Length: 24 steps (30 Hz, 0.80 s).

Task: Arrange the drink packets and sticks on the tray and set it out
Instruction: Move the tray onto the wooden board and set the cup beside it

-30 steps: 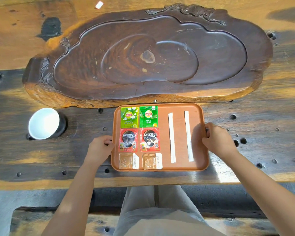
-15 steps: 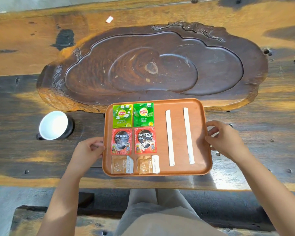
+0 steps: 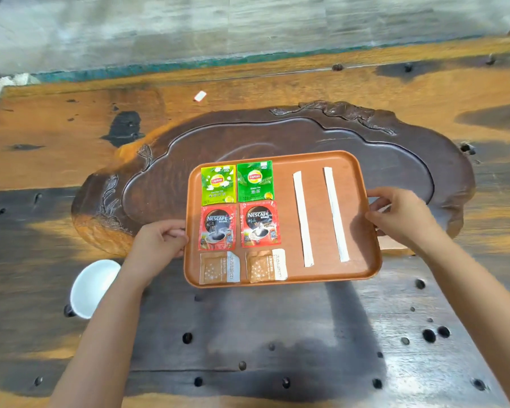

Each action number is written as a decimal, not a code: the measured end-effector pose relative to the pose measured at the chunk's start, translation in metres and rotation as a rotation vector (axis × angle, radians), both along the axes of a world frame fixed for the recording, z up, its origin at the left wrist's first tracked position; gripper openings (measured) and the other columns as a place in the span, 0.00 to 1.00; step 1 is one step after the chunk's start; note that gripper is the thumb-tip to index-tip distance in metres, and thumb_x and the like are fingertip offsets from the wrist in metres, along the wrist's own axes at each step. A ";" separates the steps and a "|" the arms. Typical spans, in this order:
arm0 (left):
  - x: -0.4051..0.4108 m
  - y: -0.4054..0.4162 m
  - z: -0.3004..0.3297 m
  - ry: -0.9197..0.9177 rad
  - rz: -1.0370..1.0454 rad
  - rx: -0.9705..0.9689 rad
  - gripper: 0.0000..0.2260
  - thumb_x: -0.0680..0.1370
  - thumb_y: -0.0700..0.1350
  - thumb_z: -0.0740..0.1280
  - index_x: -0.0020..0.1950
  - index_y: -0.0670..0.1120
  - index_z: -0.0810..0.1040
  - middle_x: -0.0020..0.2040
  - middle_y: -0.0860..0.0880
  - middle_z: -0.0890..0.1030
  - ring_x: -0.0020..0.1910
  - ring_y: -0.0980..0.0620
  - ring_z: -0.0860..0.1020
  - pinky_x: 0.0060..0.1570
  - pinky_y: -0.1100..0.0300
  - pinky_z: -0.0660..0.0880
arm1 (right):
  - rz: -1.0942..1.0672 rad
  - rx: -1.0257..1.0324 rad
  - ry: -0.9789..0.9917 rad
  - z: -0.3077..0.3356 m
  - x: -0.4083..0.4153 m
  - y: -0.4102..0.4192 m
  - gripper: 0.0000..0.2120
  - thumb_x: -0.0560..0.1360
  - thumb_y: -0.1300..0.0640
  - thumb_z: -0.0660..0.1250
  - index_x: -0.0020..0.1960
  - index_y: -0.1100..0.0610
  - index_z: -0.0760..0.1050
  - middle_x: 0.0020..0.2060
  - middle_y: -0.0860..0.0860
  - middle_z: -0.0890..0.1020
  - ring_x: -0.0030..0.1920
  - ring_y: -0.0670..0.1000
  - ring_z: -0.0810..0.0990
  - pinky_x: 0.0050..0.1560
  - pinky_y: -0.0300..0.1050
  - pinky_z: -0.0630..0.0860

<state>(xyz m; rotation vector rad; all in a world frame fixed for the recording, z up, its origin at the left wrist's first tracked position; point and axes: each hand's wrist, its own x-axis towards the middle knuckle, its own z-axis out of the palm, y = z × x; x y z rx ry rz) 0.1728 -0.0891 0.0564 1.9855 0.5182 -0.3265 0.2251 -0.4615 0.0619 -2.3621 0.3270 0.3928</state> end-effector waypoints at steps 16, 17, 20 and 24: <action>0.146 0.014 -0.054 0.001 -0.065 0.132 0.18 0.71 0.33 0.61 0.33 0.55 0.81 0.28 0.52 0.80 0.29 0.51 0.76 0.44 0.50 0.80 | -0.062 -0.152 -0.052 -0.056 0.126 0.027 0.17 0.72 0.63 0.63 0.59 0.55 0.78 0.34 0.53 0.80 0.46 0.57 0.80 0.48 0.46 0.74; 0.147 0.015 -0.058 0.002 -0.074 0.146 0.19 0.70 0.34 0.61 0.32 0.56 0.81 0.27 0.53 0.80 0.30 0.49 0.76 0.46 0.48 0.80 | -0.067 -0.153 -0.054 -0.059 0.127 0.027 0.17 0.72 0.62 0.62 0.59 0.54 0.78 0.33 0.53 0.79 0.46 0.57 0.79 0.48 0.46 0.74; 0.147 0.015 -0.064 -0.006 -0.090 0.189 0.20 0.68 0.38 0.62 0.31 0.63 0.80 0.29 0.53 0.82 0.32 0.47 0.79 0.46 0.48 0.80 | -0.087 -0.151 -0.060 -0.066 0.128 0.029 0.17 0.72 0.62 0.62 0.59 0.54 0.78 0.35 0.52 0.79 0.51 0.57 0.79 0.51 0.46 0.74; 0.145 0.008 -0.066 -0.001 -0.018 0.167 0.13 0.68 0.38 0.63 0.37 0.56 0.82 0.34 0.50 0.83 0.33 0.49 0.82 0.44 0.53 0.81 | -0.101 -0.170 -0.081 -0.068 0.127 0.029 0.17 0.73 0.63 0.60 0.59 0.54 0.77 0.35 0.52 0.78 0.53 0.59 0.78 0.52 0.47 0.74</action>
